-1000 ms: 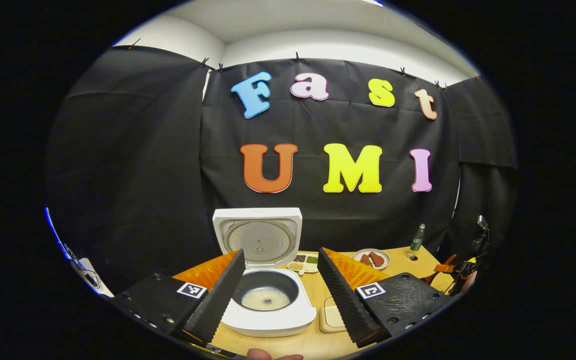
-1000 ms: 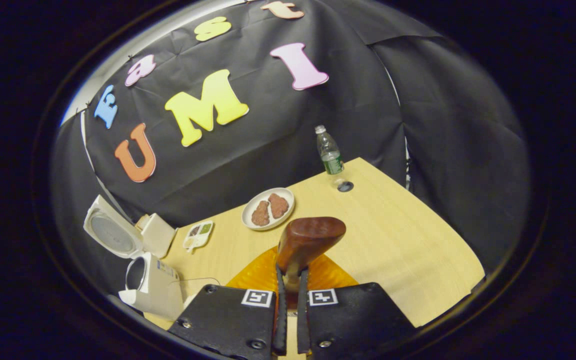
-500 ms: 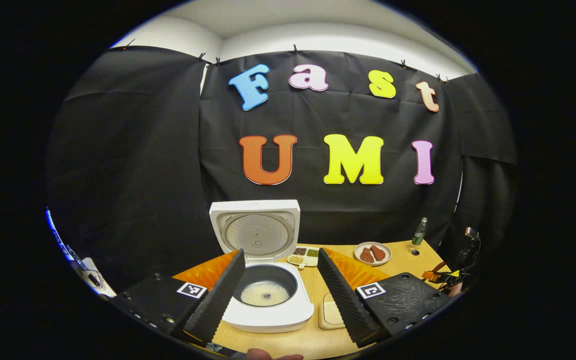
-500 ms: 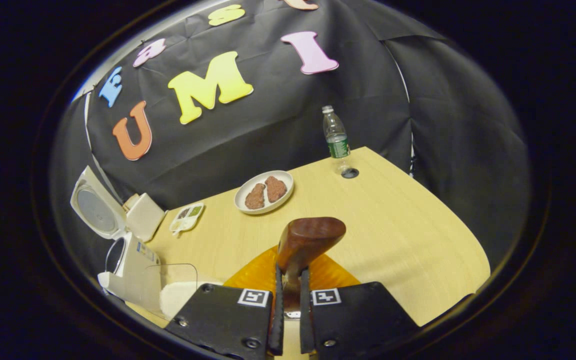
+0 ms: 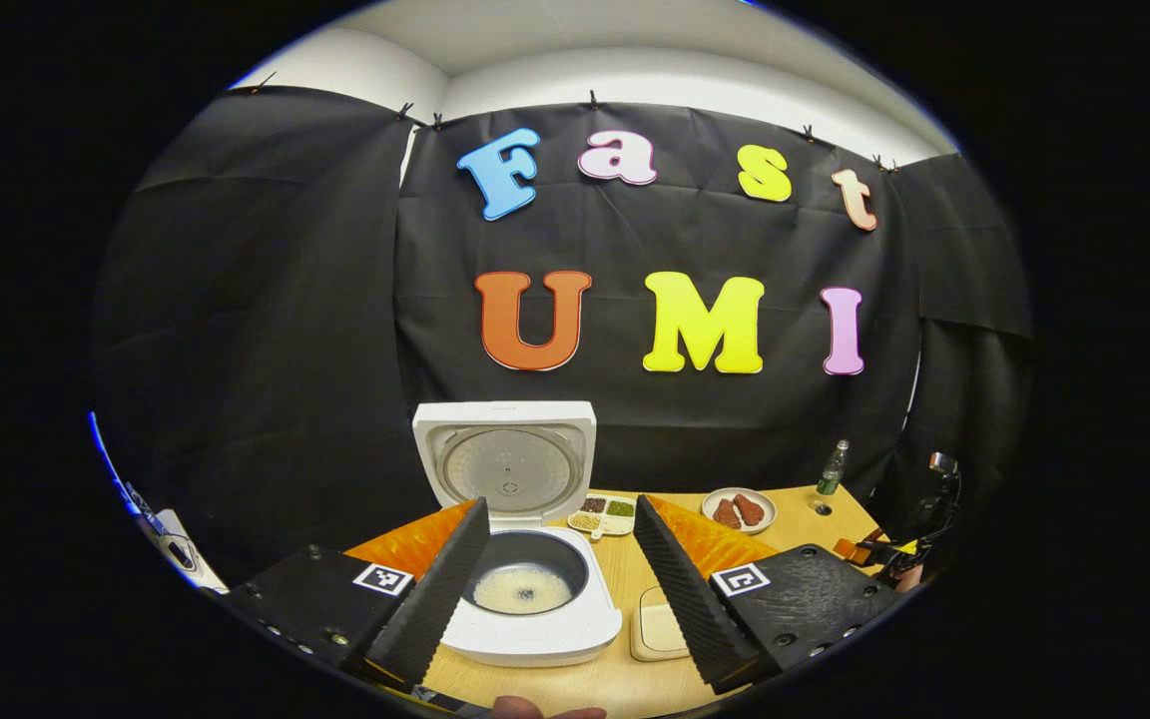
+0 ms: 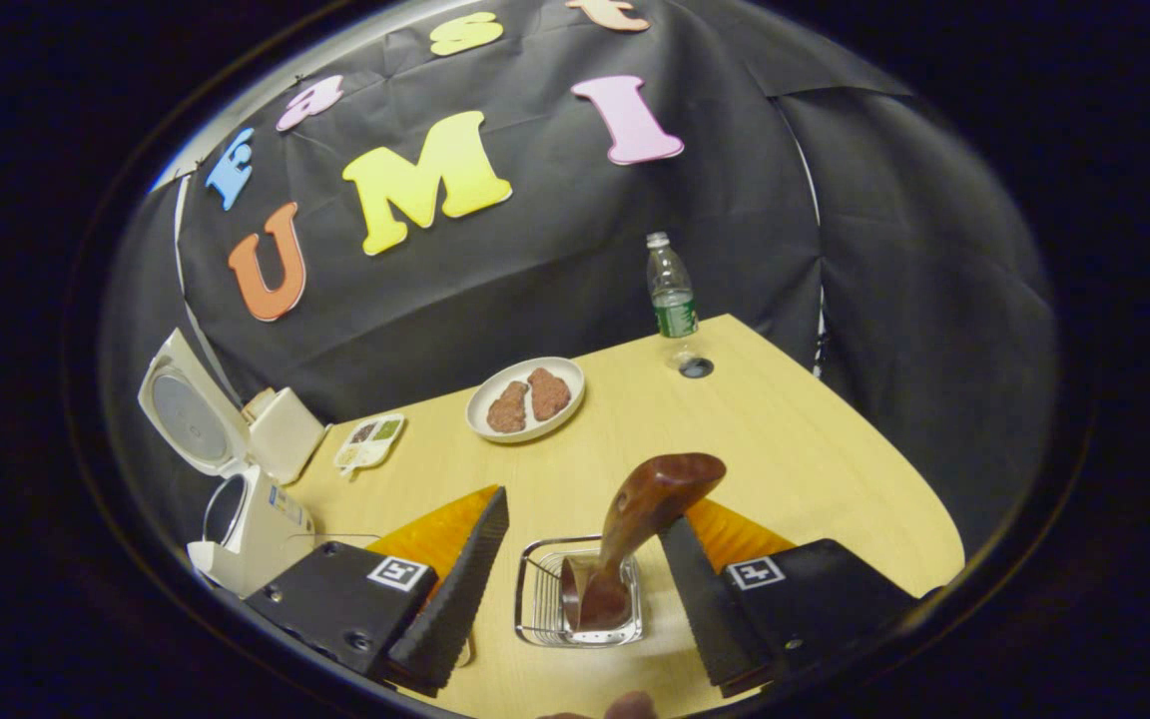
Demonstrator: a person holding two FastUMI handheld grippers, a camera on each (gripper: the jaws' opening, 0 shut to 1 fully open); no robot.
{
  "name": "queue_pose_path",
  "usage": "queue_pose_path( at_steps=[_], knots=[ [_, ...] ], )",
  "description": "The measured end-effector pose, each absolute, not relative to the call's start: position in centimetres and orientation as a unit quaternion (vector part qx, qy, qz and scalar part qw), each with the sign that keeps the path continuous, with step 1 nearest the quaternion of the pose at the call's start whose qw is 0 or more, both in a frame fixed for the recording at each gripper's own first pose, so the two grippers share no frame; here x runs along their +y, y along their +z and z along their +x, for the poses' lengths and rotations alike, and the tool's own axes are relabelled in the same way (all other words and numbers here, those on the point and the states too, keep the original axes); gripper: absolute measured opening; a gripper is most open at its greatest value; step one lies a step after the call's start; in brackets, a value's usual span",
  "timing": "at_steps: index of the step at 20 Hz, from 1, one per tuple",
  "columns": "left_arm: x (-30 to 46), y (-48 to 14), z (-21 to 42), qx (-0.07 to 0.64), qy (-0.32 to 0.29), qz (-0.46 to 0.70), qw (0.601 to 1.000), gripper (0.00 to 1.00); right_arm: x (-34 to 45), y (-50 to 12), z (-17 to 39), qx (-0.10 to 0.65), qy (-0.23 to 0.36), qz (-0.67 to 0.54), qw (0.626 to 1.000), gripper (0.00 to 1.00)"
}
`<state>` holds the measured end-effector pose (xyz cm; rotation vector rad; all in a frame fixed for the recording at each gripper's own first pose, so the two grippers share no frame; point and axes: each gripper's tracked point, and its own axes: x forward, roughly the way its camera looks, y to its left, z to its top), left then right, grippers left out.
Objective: Close the left gripper, press the button to open the rice cooker; take a wooden spoon from the chopstick holder with the right hand, scoop a spoonful of rice and pour it into the rice cooker, then put the wooden spoon back into the chopstick holder.
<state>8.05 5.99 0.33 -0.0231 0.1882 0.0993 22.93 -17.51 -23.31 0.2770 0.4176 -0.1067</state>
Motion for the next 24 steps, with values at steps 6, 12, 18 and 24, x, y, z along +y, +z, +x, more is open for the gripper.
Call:
queue_pose_path(
  at_steps=[6, 12, 18, 24],
  knots=[
    [6.4, 0.5, 7.9, 0.080, 0.037, -0.033, 0.996, 0.93, -19.6, -16.5, 20.6, 0.155, -0.078, 0.143, 0.975, 0.94],
    [7.7, 1.0, 9.3, 0.058, 0.026, -0.047, 0.997, 0.93, -19.7, -8.9, 16.6, 0.097, -0.084, 0.106, 0.986, 0.97],
    [10.0, 2.6, 12.3, 0.057, 0.043, -0.044, 0.996, 0.94, -17.4, -3.9, 12.5, 0.051, -0.081, 0.043, 0.994, 1.00],
    [11.2, 5.0, 17.9, 0.053, 0.035, -0.044, 0.997, 0.93, -19.2, -2.4, 9.2, 0.042, -0.108, 0.023, 0.993, 1.00]
  ],
)
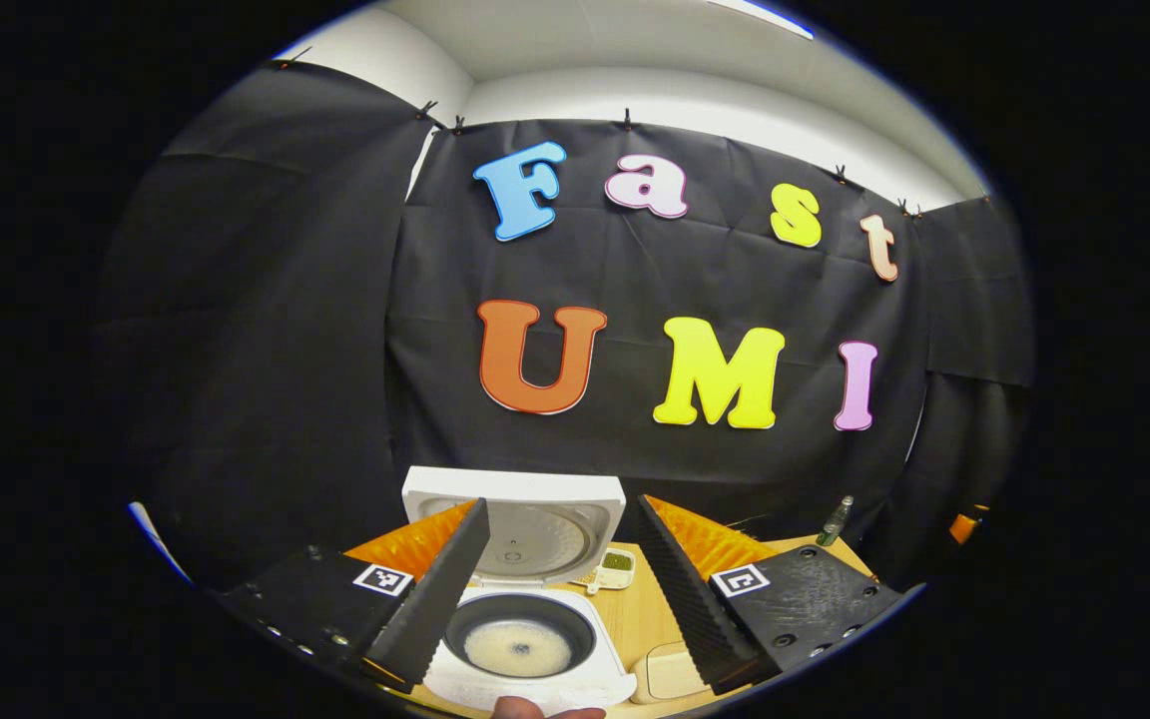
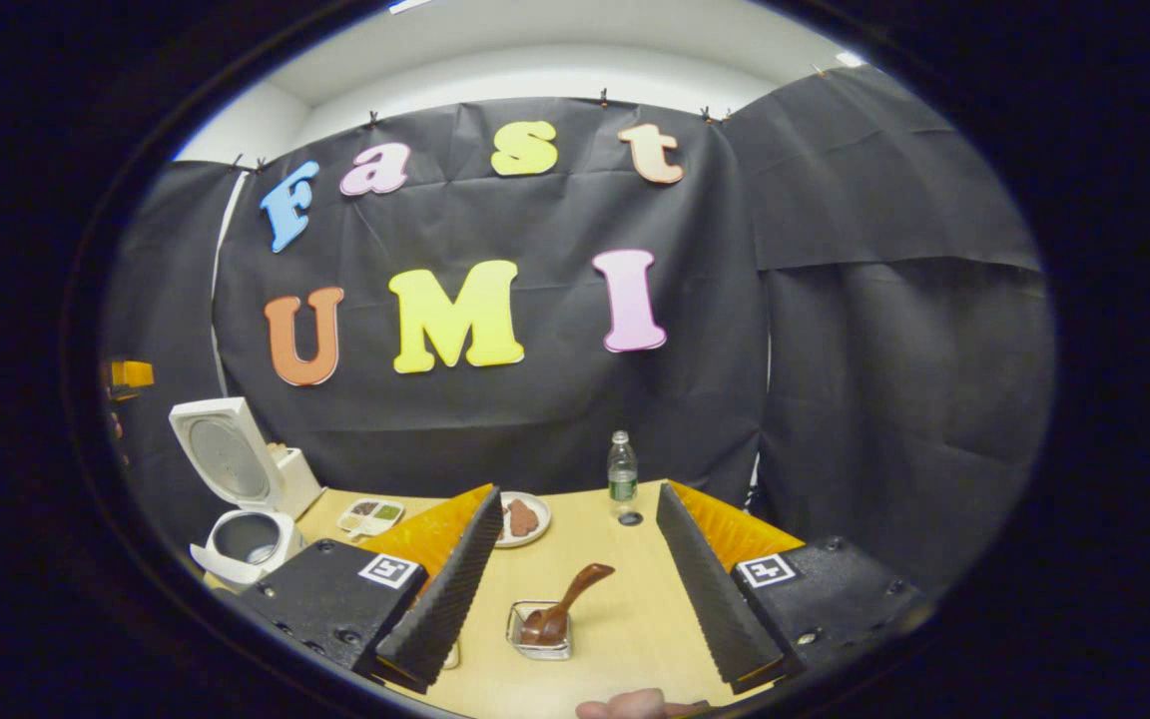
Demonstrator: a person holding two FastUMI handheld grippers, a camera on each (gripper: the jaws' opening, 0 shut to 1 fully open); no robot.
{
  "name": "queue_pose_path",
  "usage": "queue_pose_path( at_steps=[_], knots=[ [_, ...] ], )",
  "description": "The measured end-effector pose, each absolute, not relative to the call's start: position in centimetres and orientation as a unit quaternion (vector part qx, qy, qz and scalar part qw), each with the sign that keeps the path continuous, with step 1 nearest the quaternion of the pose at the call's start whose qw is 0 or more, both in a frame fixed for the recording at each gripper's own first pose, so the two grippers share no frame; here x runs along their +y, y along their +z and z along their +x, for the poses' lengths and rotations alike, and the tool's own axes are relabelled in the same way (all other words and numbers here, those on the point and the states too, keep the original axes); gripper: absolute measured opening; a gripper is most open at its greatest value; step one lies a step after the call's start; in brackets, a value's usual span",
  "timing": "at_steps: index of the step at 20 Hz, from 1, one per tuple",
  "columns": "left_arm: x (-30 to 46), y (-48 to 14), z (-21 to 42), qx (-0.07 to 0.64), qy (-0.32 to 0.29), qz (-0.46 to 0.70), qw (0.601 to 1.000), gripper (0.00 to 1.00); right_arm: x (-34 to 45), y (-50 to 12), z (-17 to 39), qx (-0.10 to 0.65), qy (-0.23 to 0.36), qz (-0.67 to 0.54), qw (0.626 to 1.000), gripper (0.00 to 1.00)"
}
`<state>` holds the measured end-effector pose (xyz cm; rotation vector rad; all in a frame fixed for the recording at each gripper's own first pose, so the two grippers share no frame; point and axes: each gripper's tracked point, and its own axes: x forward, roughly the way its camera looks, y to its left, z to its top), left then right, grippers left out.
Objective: Close the left gripper, press the button to open the rice cooker; take a wooden spoon from the chopstick holder with the right hand, scoop a spoonful of rice and pour it into the rice cooker, then put the wooden spoon back into the chopstick holder.
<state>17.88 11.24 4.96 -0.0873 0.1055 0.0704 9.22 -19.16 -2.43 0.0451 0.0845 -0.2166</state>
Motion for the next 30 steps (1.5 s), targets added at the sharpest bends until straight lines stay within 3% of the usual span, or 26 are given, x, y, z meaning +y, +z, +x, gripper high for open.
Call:
queue_pose_path(
  at_steps=[5, 15, 24, 30],
  knots=[
    [13.8, 5.5, 25.0, 0.066, 0.051, -0.068, 0.994, 0.93, -22.2, -3.8, 6.5, 0.054, -0.145, 0.043, 0.987, 1.00],
    [17.8, -0.5, 34.6, 0.137, 0.094, -0.033, 0.986, 0.94, -25.8, -4.9, 3.4, 0.084, -0.198, 0.032, 0.976, 1.00],
    [17.8, -3.1, 35.0, 0.171, 0.088, -0.034, 0.981, 0.96, -20.8, -4.2, 6.7, 0.094, -0.129, 0.010, 0.987, 1.00],
    [15.6, -4.3, 30.2, 0.190, 0.065, -0.027, 0.979, 0.97, -18.0, -5.3, 8.3, 0.097, -0.087, 0.046, 0.990, 1.00]
  ],
)
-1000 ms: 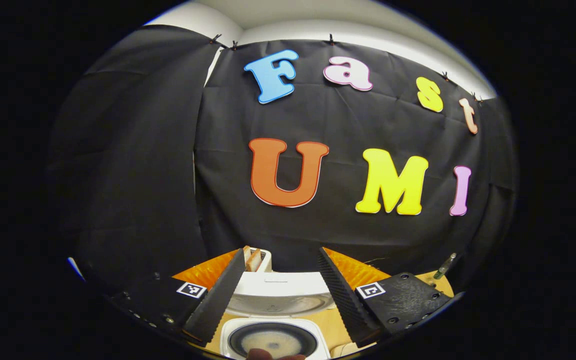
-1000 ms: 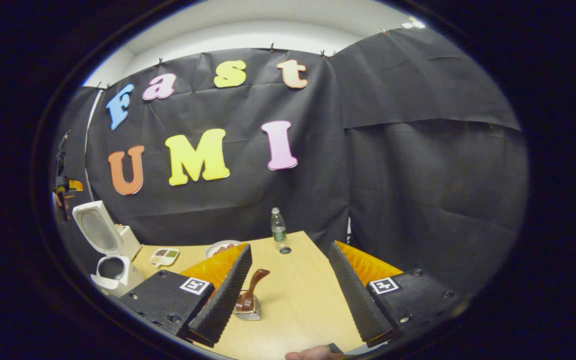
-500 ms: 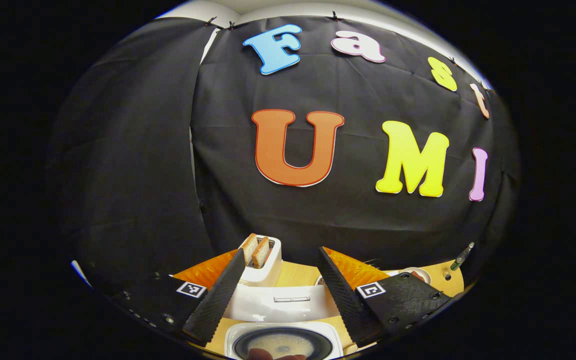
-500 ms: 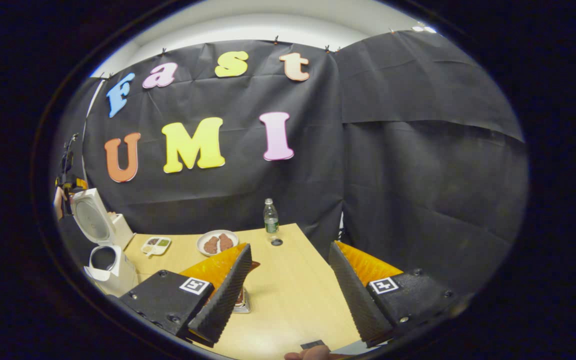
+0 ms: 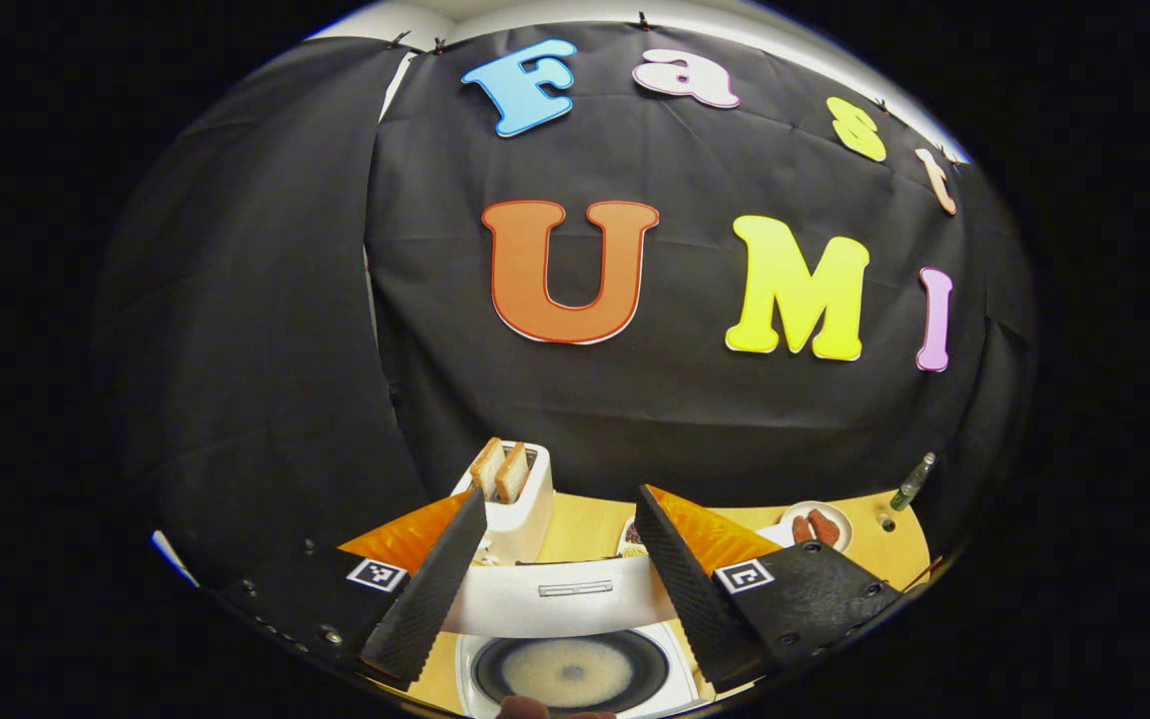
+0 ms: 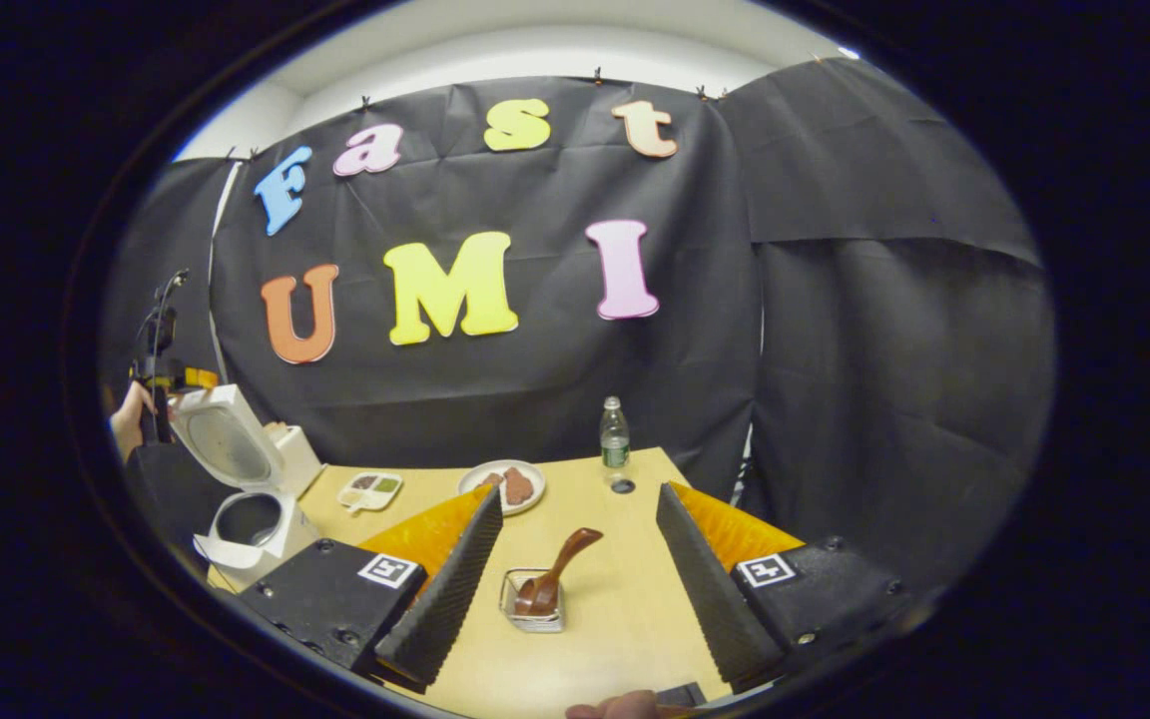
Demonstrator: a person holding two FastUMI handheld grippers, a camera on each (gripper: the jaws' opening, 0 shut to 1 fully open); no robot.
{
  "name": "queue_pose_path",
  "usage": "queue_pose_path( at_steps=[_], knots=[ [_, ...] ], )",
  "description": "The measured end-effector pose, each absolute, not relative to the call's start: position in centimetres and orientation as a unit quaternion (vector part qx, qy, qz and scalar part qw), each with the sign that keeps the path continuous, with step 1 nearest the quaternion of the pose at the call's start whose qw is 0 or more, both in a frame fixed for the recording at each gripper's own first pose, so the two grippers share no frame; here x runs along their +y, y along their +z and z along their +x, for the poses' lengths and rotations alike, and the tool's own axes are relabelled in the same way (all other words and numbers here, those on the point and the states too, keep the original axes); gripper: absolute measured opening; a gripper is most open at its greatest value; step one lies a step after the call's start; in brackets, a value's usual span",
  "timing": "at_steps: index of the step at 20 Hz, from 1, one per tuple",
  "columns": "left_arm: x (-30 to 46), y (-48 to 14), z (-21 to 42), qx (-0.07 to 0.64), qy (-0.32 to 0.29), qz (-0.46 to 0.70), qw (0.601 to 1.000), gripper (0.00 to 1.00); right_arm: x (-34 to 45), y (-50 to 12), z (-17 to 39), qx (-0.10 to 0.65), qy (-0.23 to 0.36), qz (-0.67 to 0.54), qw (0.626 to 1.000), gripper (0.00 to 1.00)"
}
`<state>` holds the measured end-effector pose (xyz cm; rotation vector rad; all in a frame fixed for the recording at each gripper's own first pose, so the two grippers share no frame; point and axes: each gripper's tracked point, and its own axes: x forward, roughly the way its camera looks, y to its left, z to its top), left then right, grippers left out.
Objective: Close the left gripper, press the button to open the rice cooker; take a wooden spoon from the chopstick holder with the right hand, scoop a spoonful of rice and pour it into the rice cooker, then put the wooden spoon back into the chopstick holder.
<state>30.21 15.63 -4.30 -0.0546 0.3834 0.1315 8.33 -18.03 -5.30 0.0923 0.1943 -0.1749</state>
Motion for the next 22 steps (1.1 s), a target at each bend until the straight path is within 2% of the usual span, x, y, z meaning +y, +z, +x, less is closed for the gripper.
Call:
queue_pose_path(
  at_steps=[5, 13, 22],
  knots=[
    [13.2, -5.4, 24.4, 0.198, 0.048, -0.025, 0.979, 0.96, -15.8, -7.2, 8.6, 0.117, -0.059, 0.072, 0.989, 1.00],
    [11.2, -12.4, 19.3, 0.298, 0.033, -0.059, 0.952, 0.96, -13.9, -7.2, 8.7, 0.123, -0.032, 0.069, 0.989, 1.00],
    [10.0, -19.0, 15.9, 0.375, 0.036, -0.060, 0.924, 0.97, -13.1, -11.1, 7.7, 0.167, -0.027, 0.101, 0.980, 0.99]
  ],
)
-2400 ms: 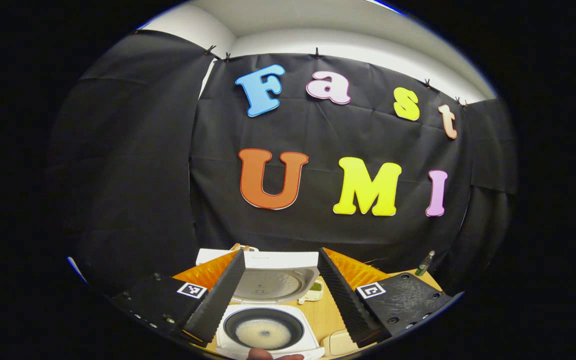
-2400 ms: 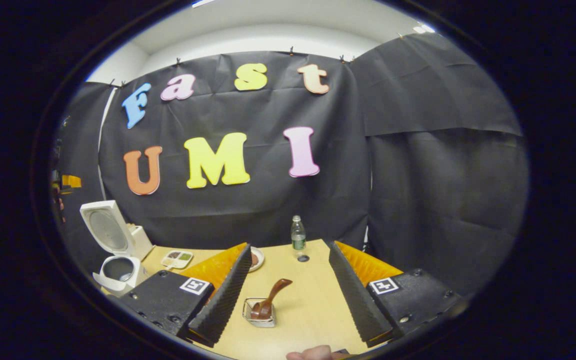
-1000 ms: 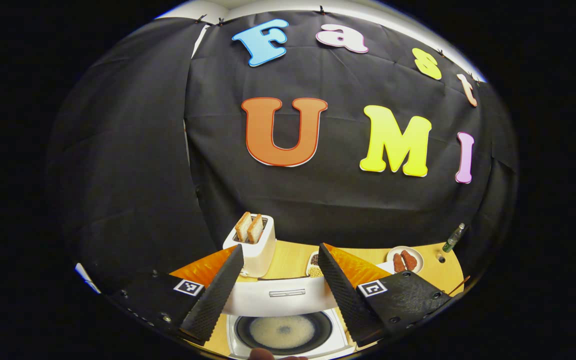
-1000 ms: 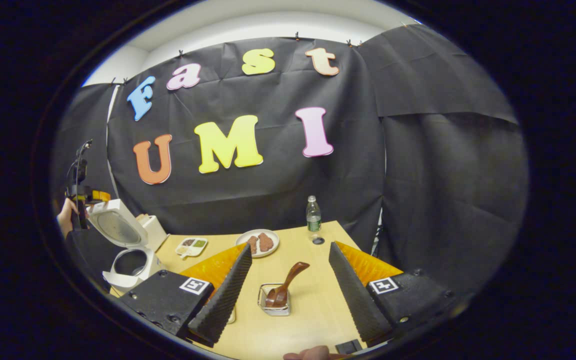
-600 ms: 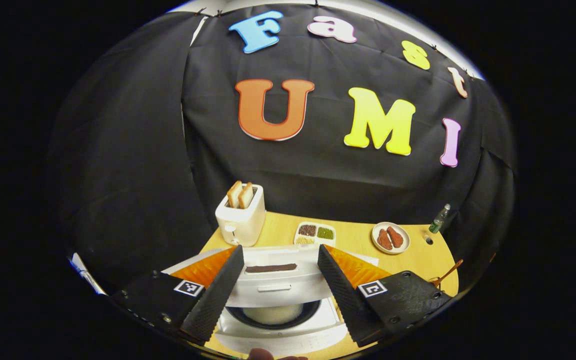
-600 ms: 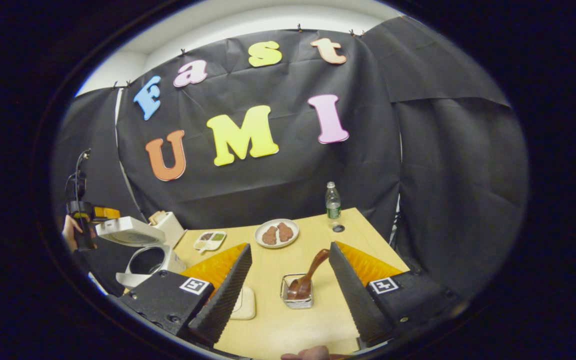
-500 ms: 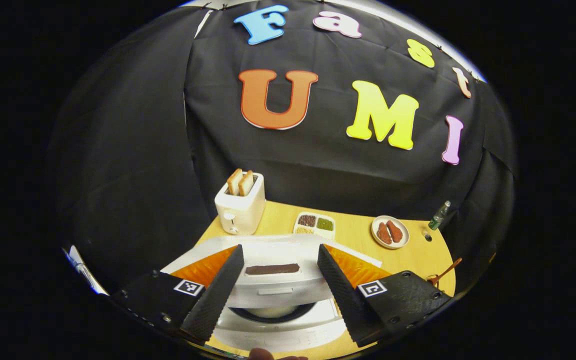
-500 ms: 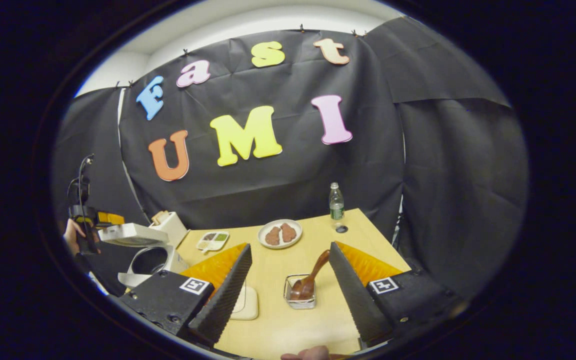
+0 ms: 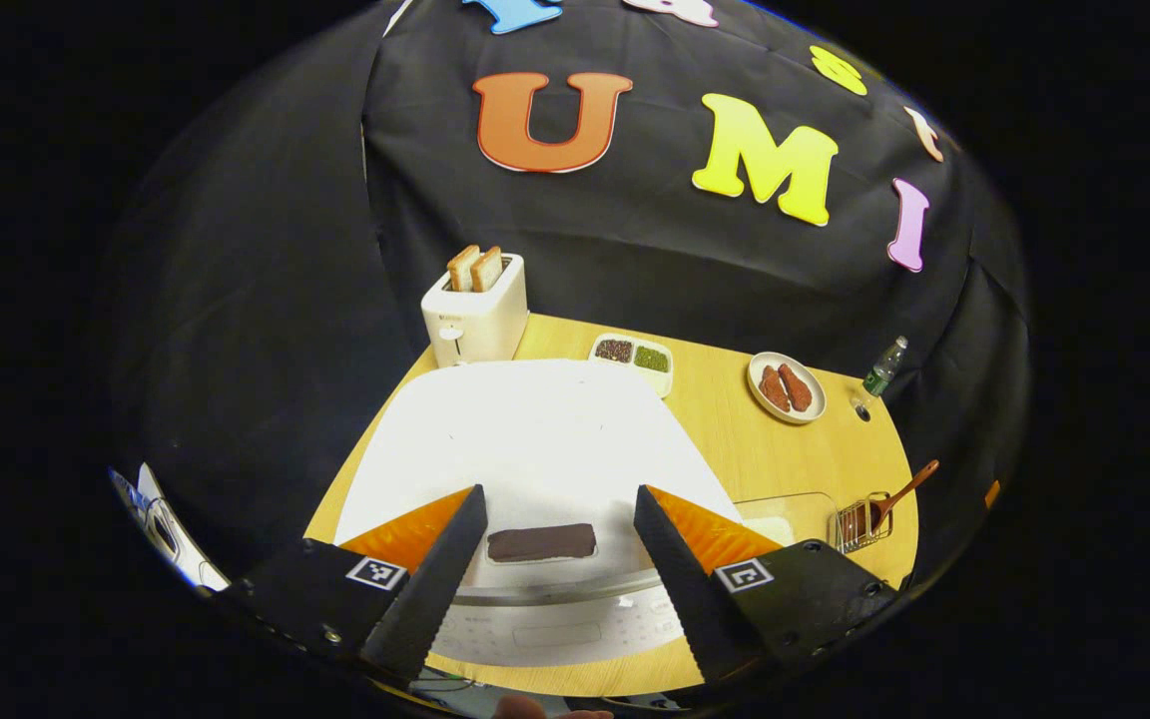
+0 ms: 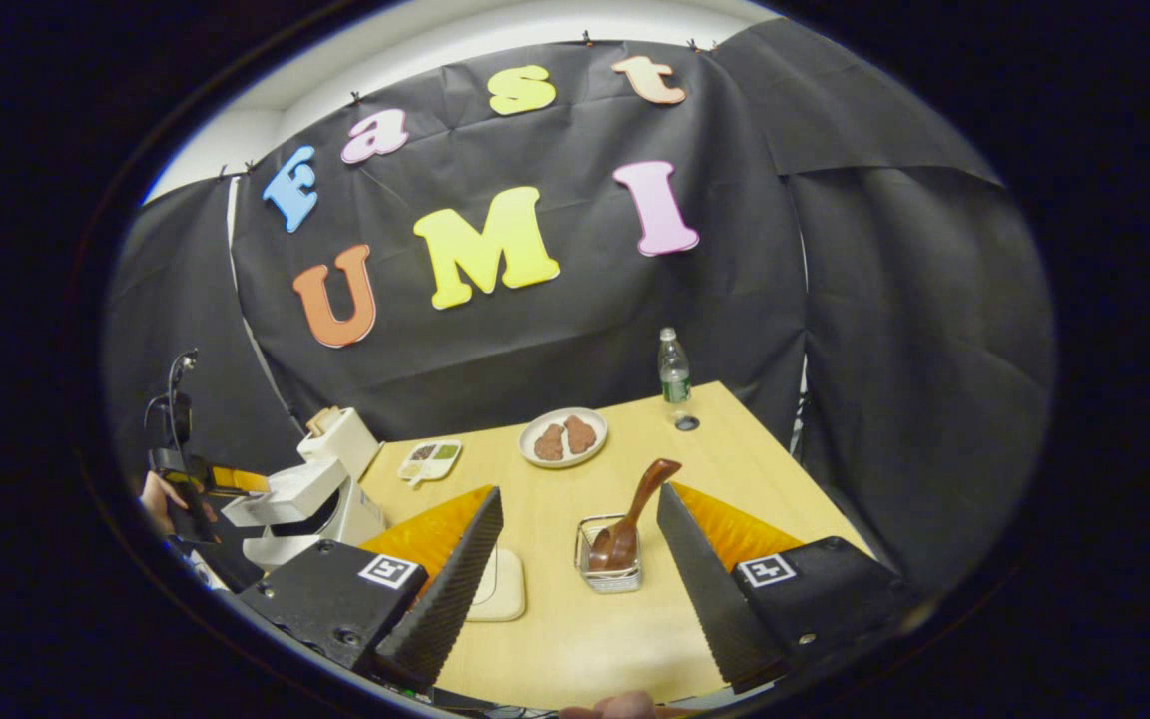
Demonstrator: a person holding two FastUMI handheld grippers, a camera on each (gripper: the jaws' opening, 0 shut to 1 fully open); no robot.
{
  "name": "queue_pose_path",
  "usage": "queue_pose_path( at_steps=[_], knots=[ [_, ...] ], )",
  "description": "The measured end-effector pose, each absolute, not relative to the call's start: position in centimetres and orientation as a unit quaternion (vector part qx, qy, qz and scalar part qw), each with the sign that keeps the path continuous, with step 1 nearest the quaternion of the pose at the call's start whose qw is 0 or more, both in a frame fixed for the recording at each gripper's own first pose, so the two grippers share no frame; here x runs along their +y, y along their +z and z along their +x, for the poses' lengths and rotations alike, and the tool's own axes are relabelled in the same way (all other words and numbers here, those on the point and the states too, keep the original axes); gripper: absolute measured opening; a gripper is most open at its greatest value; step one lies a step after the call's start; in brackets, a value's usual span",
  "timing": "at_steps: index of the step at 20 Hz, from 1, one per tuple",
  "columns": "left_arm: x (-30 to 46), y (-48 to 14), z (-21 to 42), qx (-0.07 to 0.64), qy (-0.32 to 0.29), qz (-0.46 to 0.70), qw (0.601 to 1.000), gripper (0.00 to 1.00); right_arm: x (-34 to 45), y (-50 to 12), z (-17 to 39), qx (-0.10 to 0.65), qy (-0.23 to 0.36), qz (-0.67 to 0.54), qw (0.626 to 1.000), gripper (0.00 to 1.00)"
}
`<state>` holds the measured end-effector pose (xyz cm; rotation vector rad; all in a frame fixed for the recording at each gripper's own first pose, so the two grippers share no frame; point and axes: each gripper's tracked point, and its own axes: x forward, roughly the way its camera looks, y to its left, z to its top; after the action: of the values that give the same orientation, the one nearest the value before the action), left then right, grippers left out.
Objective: Close the left gripper, press the button to open the rice cooker; take a wooden spoon from the chopstick holder with the right hand, scoop a spoonful of rice and pour it into the rice cooker, then put the wooden spoon back into the chopstick holder.
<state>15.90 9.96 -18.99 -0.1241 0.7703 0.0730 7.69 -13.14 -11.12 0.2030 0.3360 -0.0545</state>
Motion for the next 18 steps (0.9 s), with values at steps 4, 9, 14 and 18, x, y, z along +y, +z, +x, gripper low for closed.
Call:
queue_pose_path(
  at_steps=[4, 9, 14, 18],
  knots=[
    [10.1, -20.7, 14.9, 0.395, 0.045, -0.066, 0.915, 0.97, -12.8, -11.1, 8.2, 0.168, -0.020, 0.092, 0.981, 0.99],
    [10.1, -21.9, 14.6, 0.406, 0.059, -0.072, 0.909, 0.96, -12.5, -10.9, 9.5, 0.170, -0.012, 0.093, 0.981, 0.99],
    [10.3, -23.0, 14.5, 0.417, 0.086, -0.089, 0.900, 0.97, -12.4, -11.6, 10.4, 0.176, -0.007, 0.103, 0.979, 0.99],
    [10.2, -23.7, 14.2, 0.424, 0.094, -0.060, 0.899, 0.98, -12.4, -12.5, 11.3, 0.185, 0.002, 0.121, 0.975, 0.99]
  ],
)
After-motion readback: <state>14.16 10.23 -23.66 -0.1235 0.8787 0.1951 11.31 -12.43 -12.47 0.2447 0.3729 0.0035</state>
